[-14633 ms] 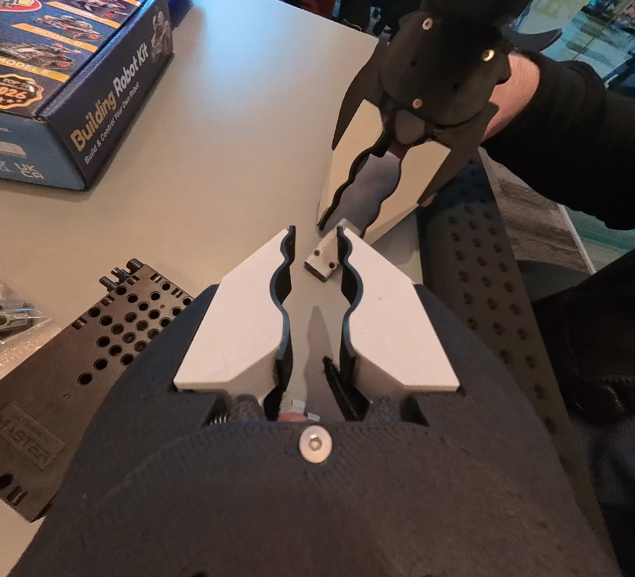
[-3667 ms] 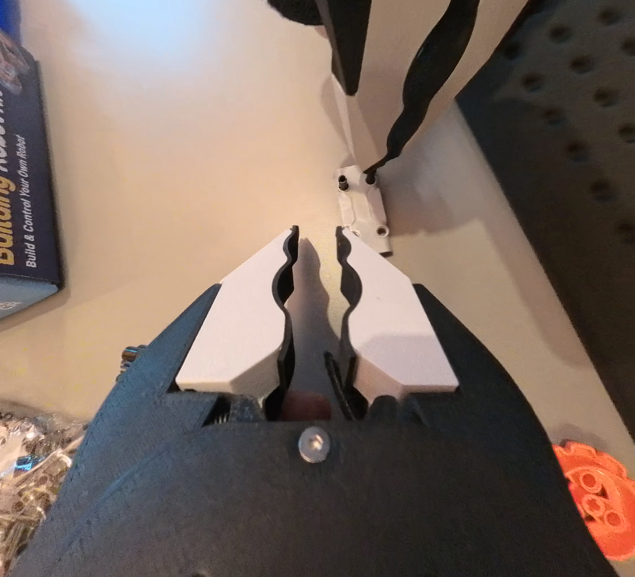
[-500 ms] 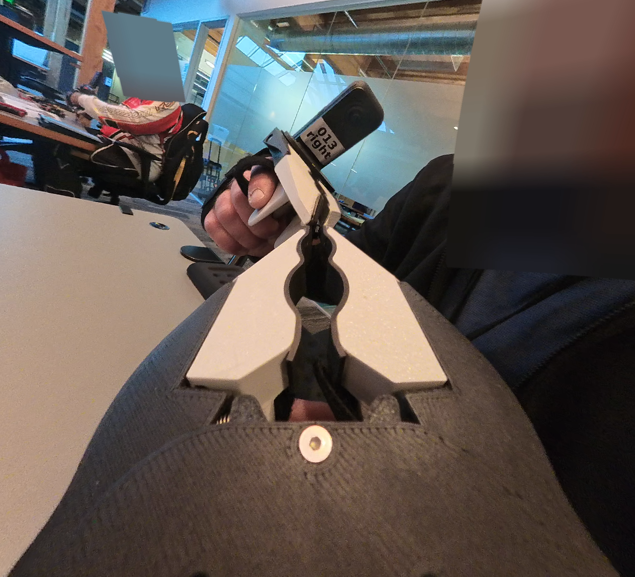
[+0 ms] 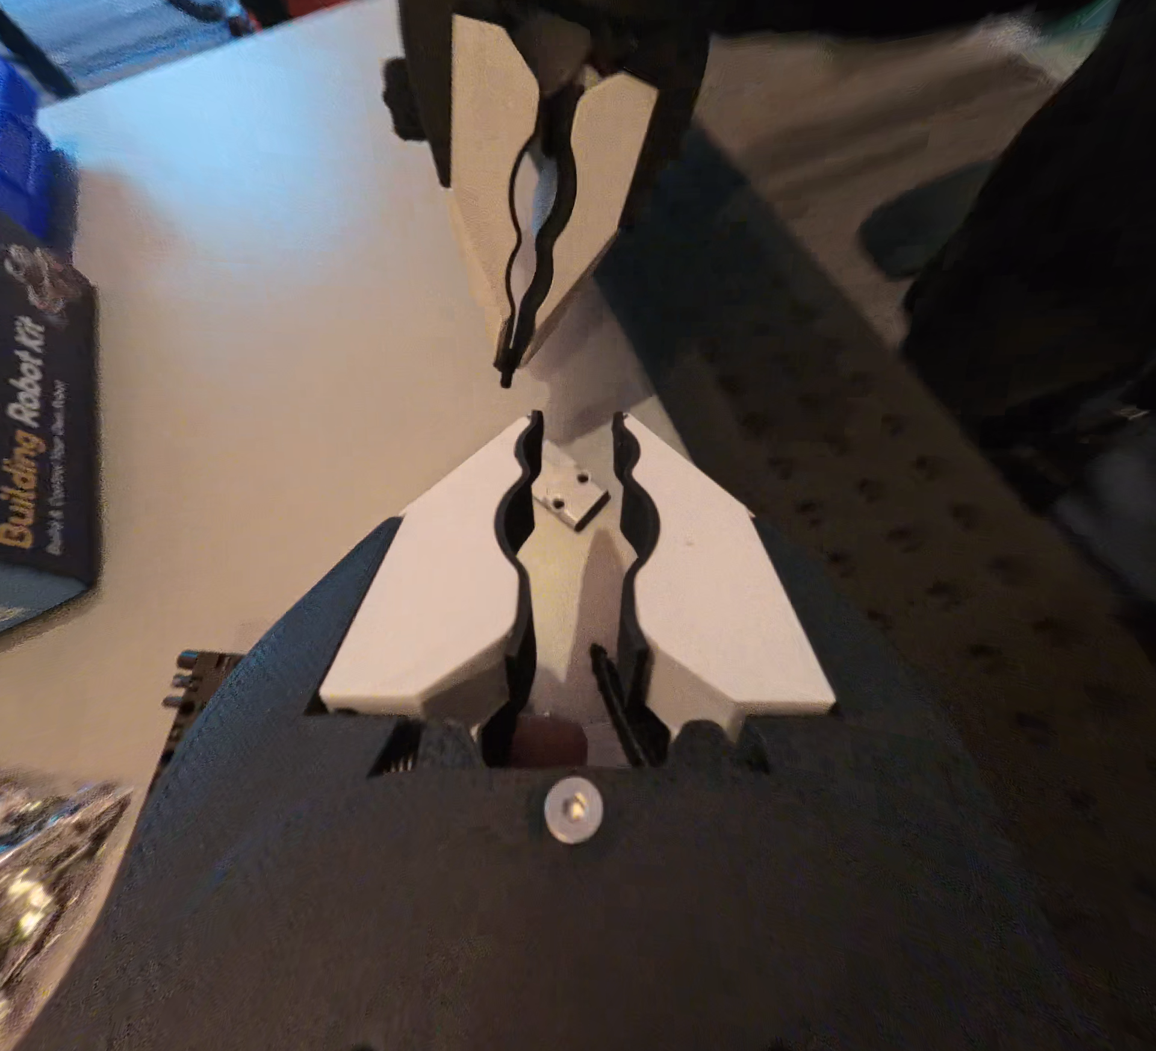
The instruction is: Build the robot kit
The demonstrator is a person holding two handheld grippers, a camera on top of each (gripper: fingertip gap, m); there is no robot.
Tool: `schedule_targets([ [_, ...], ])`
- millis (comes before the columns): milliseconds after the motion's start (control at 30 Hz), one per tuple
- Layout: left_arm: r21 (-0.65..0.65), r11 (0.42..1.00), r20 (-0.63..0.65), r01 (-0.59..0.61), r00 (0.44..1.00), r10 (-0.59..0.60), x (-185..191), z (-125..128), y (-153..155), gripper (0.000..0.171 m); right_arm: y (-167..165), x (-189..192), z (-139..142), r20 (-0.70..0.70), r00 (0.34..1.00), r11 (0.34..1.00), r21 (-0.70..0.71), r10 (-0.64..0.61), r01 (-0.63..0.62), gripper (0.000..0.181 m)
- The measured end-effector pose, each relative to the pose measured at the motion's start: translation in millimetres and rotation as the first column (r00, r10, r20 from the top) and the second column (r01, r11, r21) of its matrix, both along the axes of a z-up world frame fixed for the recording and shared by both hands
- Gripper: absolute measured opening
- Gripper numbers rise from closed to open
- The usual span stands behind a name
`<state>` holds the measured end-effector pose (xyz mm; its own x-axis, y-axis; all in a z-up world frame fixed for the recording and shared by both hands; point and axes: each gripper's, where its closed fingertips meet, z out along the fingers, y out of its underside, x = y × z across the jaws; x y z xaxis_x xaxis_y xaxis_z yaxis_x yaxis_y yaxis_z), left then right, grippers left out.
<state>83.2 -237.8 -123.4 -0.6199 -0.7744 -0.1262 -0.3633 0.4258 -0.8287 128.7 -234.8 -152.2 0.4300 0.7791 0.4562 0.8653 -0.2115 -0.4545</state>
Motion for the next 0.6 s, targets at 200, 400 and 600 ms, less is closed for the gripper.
schedule_targets([
  [200, 0.248, 0.968, 0.010, -0.025, 1.000, 0.023, -3, -41, -8, 0.018, 0, -6, -18, 0.146, 0.986, 0.996, -0.052, 0.075, -0.068, 0.002],
  [400, 0.265, 0.964, -0.031, -0.025, 0.999, 0.034, -1, -59, -6, 0.018, 2, -7, -29, 0.218, 0.968, 0.989, -0.109, 0.126, -0.105, 0.002],
  [600, 0.268, 0.963, -0.047, -0.023, 0.998, 0.037, -2, -67, -5, 0.018, 3, -7, -31, 0.219, 0.965, 0.982, -0.153, 0.147, -0.115, 0.002],
])
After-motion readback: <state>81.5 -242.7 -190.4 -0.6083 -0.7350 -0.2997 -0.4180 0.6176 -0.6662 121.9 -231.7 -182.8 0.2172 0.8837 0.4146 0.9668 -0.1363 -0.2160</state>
